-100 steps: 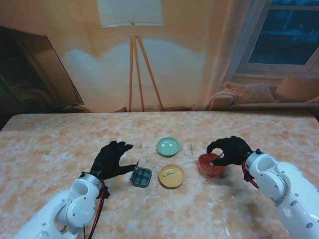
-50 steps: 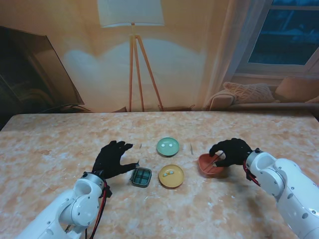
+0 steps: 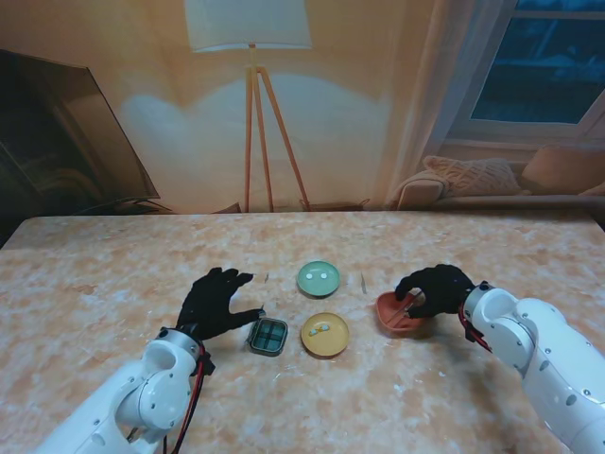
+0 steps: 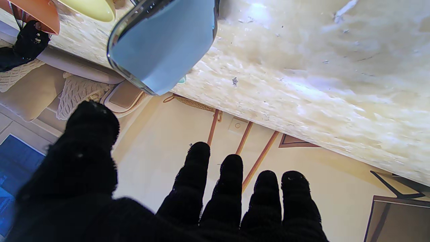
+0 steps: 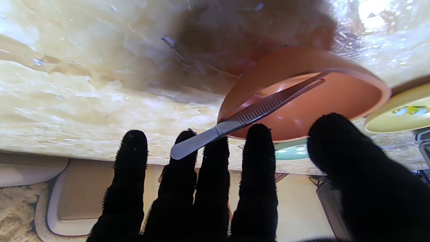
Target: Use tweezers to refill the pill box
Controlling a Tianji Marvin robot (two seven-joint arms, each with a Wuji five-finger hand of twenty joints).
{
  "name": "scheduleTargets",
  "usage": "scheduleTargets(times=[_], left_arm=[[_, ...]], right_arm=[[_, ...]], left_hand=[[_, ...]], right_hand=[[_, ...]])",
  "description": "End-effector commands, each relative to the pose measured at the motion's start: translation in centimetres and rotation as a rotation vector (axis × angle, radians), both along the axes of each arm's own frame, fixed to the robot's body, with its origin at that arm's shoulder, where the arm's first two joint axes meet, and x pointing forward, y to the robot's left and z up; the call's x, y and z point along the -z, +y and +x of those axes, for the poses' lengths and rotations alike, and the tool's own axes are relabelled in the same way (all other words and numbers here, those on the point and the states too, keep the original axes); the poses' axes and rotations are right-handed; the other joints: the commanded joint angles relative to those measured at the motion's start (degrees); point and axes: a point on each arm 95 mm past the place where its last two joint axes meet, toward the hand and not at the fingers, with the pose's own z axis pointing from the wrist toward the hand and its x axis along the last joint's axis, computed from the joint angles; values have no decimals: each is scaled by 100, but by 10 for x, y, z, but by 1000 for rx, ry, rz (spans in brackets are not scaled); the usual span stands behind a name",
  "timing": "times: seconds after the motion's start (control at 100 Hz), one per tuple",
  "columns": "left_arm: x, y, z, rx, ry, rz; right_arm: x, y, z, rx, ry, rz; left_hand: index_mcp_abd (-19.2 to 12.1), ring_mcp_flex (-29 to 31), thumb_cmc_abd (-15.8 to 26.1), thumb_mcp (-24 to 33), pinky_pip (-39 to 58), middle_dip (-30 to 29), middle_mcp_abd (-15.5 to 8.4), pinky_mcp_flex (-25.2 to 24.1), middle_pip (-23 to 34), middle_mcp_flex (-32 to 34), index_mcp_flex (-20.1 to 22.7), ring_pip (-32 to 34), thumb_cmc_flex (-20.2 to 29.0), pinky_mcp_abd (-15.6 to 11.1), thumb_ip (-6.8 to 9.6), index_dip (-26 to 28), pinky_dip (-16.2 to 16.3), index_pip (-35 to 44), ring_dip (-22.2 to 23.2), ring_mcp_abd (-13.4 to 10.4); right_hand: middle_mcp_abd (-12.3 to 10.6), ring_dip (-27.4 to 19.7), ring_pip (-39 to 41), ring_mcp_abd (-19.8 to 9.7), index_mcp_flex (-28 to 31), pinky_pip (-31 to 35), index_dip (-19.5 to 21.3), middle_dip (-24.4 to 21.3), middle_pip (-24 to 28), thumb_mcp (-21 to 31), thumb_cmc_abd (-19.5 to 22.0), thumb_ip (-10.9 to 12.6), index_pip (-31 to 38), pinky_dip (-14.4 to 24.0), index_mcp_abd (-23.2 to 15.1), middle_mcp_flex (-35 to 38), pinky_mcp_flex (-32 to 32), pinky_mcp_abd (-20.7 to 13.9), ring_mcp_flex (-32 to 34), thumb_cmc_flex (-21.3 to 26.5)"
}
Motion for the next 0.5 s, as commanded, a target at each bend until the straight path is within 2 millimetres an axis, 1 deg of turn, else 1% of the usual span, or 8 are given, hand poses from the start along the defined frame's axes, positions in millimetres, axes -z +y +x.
scheduleTargets(times=[0.0, 0.13, 0.23, 0.49], left_arm=[[0, -3, 0, 7, 10, -4], [1, -3, 1, 8, 3, -10], [1, -3, 1, 8, -2, -10], [3, -5, 2, 3, -11, -31]], right_arm=[[7, -1, -4, -15, 24, -20], [10, -2, -6, -25, 28, -27], [13, -3, -7, -27, 26, -28], [25, -4, -10, -32, 12, -23]], left_hand=[[-68, -2, 221, -187, 49, 15, -116, -22, 12, 93, 130, -46, 115, -146, 139, 58, -1, 62, -39, -157], [-80, 29, 307, -257, 78, 21, -134, -9, 22, 124, 153, -36, 165, -146, 146, 64, 13, 80, -34, -162], [-91, 40, 342, -345, 106, 27, -134, -4, 29, 129, 152, -28, 211, -146, 150, 66, 27, 89, -30, -163], [-84, 102, 466, -542, 210, 49, -145, 27, 64, 186, 207, 12, 402, -150, 173, 72, 77, 128, -12, -163]], right_hand=[[-137, -50, 21, -138, 24, 100, -50, -149, -17, 171, -200, -142, 125, -76, -158, 175, 31, -116, 89, 99], [-154, -47, 27, -150, 32, 105, -73, -156, -35, 229, -216, -146, 162, -80, -177, 214, 78, -136, 127, 165], [-209, -39, 50, -184, 82, 112, -77, -152, -21, 274, -232, -148, 212, -83, -215, 300, 138, -165, 203, 217], [-253, -7, 127, -211, 141, 194, -91, -148, -10, 391, -257, -158, 326, -68, -305, 465, 336, -239, 409, 410]])
